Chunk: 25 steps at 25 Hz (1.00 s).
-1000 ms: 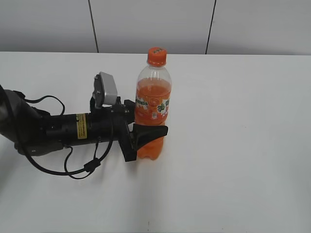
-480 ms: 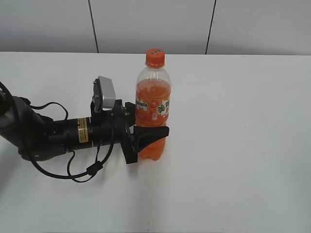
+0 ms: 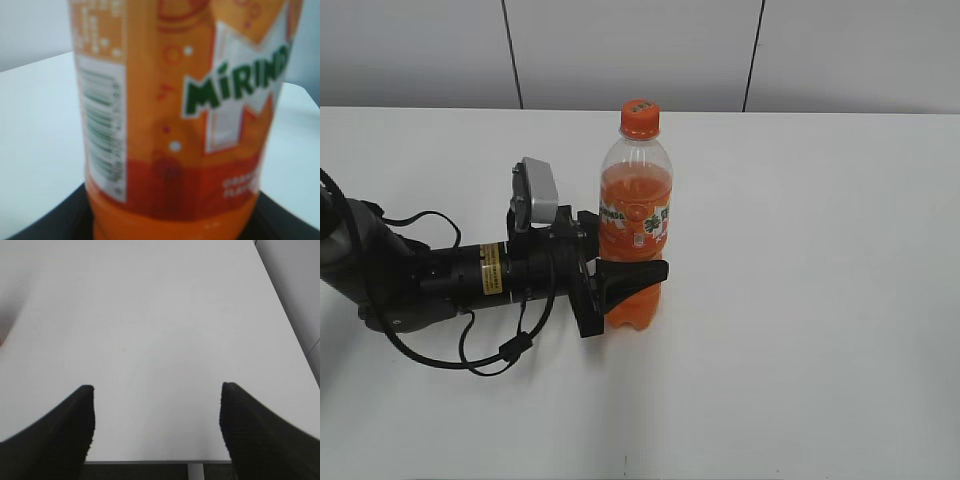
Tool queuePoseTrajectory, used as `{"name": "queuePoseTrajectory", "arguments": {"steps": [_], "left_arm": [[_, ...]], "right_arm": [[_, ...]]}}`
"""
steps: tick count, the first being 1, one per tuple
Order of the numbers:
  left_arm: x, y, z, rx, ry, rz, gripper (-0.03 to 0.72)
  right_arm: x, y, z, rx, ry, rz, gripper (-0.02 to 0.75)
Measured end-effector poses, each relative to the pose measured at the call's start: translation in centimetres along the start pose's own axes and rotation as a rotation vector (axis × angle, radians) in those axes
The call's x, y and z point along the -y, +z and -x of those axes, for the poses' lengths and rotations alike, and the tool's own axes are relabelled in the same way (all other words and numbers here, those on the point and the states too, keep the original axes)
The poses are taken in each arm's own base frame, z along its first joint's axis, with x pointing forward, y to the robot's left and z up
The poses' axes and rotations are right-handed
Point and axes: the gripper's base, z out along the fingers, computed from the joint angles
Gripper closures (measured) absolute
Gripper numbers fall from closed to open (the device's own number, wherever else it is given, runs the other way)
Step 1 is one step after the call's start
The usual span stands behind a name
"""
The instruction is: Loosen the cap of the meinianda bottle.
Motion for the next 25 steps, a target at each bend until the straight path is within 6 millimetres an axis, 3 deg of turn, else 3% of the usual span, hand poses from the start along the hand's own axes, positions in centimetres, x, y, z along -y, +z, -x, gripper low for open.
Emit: {"name": "queuePoseTrajectory", "arguments": {"steps": [14,17,25], "left_arm": [[0.0,0.0,0.0,0.001,-0.001,0.001,0.291],[0.0,0.0,0.0,0.001,-0.001,0.002,0.291],[0.0,0.0,0.0,0.001,-0.003,0.004,0.291]], "right_arm": [[0.0,0.0,0.1,-0.001,-0.019,-0.001,0.152],[0.1,0.2,1.4,-0.023,-0.046,0.002,0.152],[-0.1,2.8,7.2,-0.17,-0.041,0.098,0.152]]}}
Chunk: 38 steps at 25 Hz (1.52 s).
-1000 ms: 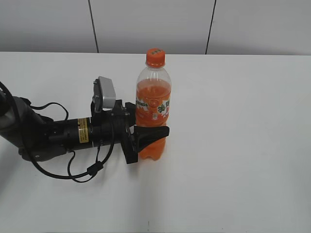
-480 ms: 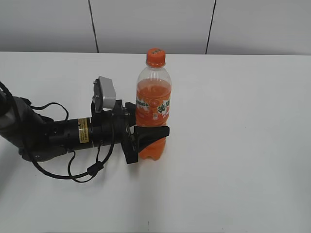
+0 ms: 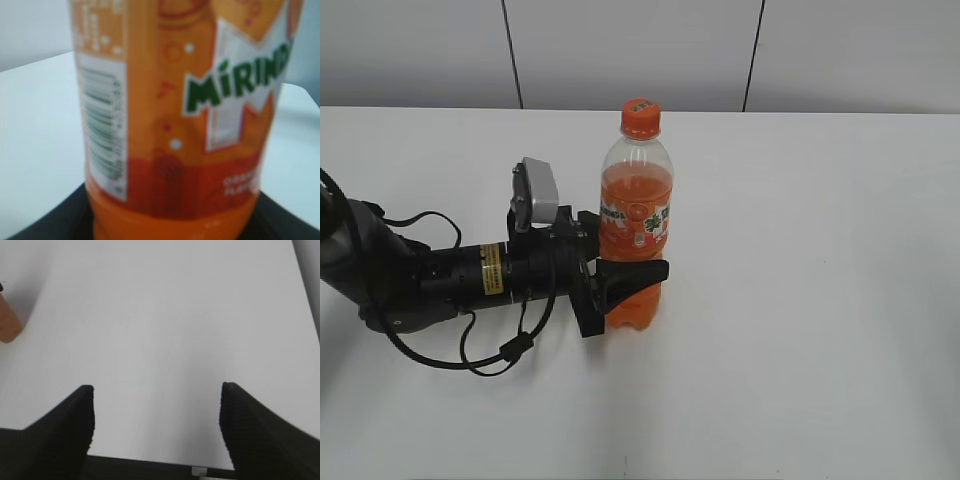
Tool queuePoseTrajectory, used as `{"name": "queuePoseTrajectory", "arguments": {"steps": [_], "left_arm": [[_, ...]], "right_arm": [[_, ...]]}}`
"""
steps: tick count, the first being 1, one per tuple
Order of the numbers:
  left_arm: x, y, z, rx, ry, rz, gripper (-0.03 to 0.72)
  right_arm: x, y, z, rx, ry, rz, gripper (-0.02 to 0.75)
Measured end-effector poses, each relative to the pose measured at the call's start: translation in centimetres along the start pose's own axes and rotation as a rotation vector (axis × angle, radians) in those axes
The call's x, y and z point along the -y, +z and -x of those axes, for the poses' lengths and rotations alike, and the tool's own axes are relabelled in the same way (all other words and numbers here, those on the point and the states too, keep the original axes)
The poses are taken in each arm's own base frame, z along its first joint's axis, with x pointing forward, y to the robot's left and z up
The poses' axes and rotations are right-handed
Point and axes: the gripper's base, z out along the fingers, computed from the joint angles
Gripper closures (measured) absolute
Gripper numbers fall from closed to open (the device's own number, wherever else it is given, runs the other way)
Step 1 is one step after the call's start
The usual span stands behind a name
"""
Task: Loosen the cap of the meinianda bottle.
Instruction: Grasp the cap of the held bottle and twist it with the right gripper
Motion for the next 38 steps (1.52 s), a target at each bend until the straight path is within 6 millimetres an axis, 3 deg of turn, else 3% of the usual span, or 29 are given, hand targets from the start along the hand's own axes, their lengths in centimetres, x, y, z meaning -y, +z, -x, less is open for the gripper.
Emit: {"name": "queuePoseTrajectory", "arguments": {"steps": [9,14,20,28,32,38], "left_arm": [[-0.1,0.0,0.0,0.003,-0.003,0.009,0.291],[-0.1,0.0,0.0,0.003,-0.003,0.009,0.291],[-0.1,0.0,0.0,0.004,-0.003,0.011,0.291],[-0.1,0.0,0.0,0.004,-0.003,0.011,0.291],[-0.1,0.0,0.0,0.004,-0.003,0.011,0.291],[-0.1,0.0,0.0,0.004,-0.003,0.011,0.291]], "right_arm": [[0.3,3.7,5.6,-0.159,0.068,0.112,0.152],[0.5,6.9,8.5,-0.283,0.116,0.185,0.152],[1.1,9.5,11.0,-0.344,0.125,0.199,0.152],[1.1,13.3,12.9,-0.406,0.172,0.277,0.152],[0.0,14.4,14.4,-0.403,0.138,0.325,0.152],[-4.6,16.7,16.4,-0.449,0.041,0.403,0.152]]}}
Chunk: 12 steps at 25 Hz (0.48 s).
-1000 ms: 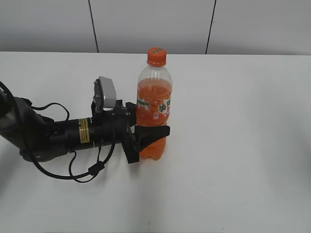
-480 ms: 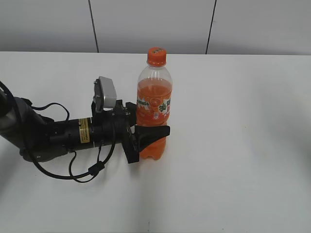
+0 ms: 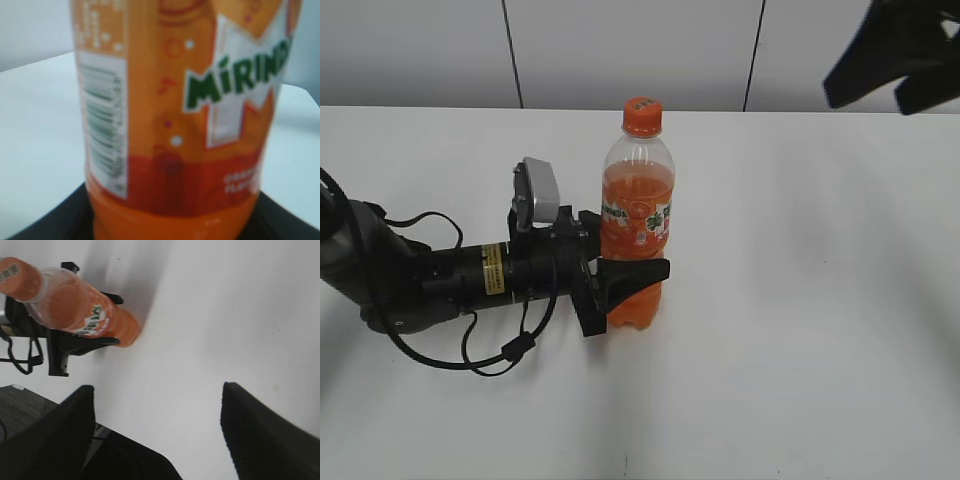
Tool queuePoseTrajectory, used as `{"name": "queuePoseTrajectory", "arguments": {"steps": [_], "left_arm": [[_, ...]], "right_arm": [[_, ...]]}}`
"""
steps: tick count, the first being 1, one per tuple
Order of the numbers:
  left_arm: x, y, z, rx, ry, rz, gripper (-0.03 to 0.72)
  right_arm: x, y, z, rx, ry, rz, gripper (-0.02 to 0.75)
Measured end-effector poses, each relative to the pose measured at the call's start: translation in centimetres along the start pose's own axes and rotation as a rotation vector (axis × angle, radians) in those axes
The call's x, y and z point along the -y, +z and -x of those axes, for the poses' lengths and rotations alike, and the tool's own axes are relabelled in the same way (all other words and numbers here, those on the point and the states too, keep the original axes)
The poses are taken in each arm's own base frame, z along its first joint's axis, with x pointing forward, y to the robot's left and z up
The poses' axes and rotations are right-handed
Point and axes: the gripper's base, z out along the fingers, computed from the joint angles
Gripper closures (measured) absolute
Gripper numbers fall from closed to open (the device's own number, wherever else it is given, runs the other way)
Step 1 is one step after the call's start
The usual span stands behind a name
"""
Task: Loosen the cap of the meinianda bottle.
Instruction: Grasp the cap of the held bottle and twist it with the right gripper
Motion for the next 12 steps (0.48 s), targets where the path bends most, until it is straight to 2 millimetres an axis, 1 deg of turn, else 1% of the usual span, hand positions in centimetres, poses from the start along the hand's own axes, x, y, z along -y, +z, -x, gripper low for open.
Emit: {"name": "queuePoseTrajectory", "arguments": {"steps": [2,5,8,12], "left_arm": [[0.0,0.0,0.0,0.0,0.0,0.0,0.291],[0.0,0.0,0.0,0.0,0.0,0.0,0.291],[0.0,0.0,0.0,0.0,0.0,0.0,0.291],[0.0,0.0,0.0,0.0,0.0,0.0,0.291]], "right_arm": [[-1.7,1.0,0.9,-0.018,-0.038,0.028,0.152],[-3.8,2.3,2.4,-0.03,-0.059,0.054,0.152],[-5.2,3.2,3.8,-0.041,-0.046,0.052,0.152],[-6.3,5.0,5.1,-0.074,-0.001,0.041,0.152]]}}
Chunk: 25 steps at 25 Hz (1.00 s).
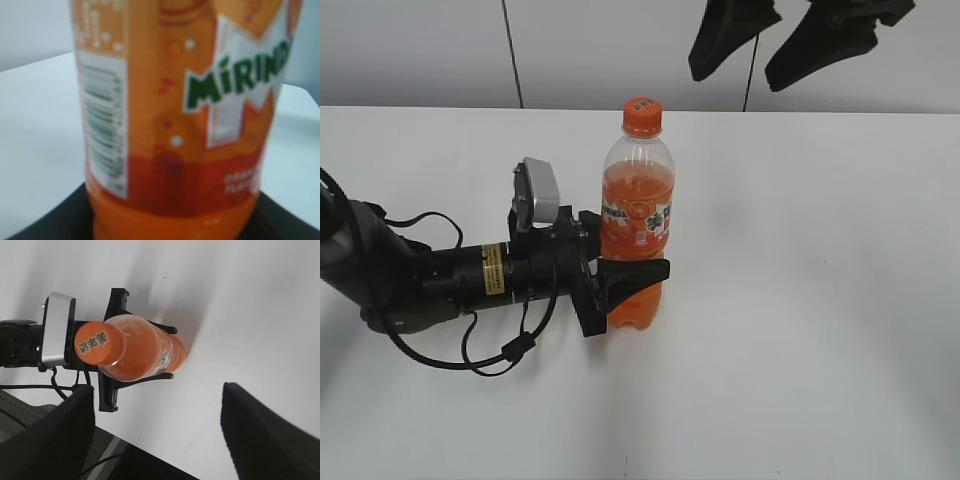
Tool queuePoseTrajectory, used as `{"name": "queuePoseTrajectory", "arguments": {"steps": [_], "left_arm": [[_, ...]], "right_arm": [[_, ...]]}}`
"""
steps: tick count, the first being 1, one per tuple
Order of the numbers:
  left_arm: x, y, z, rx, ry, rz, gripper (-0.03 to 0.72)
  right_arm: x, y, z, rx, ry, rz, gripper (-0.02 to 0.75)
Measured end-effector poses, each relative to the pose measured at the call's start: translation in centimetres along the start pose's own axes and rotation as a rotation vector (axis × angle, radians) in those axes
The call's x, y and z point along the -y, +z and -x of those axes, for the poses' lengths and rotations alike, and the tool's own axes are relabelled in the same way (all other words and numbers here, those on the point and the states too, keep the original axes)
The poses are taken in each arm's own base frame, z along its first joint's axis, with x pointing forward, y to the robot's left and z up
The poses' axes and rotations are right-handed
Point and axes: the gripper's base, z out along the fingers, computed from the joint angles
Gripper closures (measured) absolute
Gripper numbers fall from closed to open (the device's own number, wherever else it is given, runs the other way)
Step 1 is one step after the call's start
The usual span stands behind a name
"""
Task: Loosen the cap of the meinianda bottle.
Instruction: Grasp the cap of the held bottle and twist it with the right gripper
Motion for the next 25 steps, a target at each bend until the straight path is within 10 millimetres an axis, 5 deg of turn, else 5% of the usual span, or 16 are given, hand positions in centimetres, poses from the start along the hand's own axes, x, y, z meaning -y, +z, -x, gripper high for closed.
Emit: {"name": "queuePoseTrajectory", "arguments": {"steps": [7,17,25], "left_arm": [[0.0,0.0,0.0,0.0,0.0,-0.001,0.291],[0.0,0.0,0.0,0.0,0.0,-0.001,0.291],[0.0,0.0,0.0,0.0,0.018,-0.001,0.291]], "right_arm": [[-1.3,2.6,1.5,-0.054,0.053,0.006,0.152],[-3.5,3.6,3.5,-0.01,0.056,-0.012,0.152],[-4.8,6.1,3.5,-0.052,0.043,-0.021,0.152]]}}
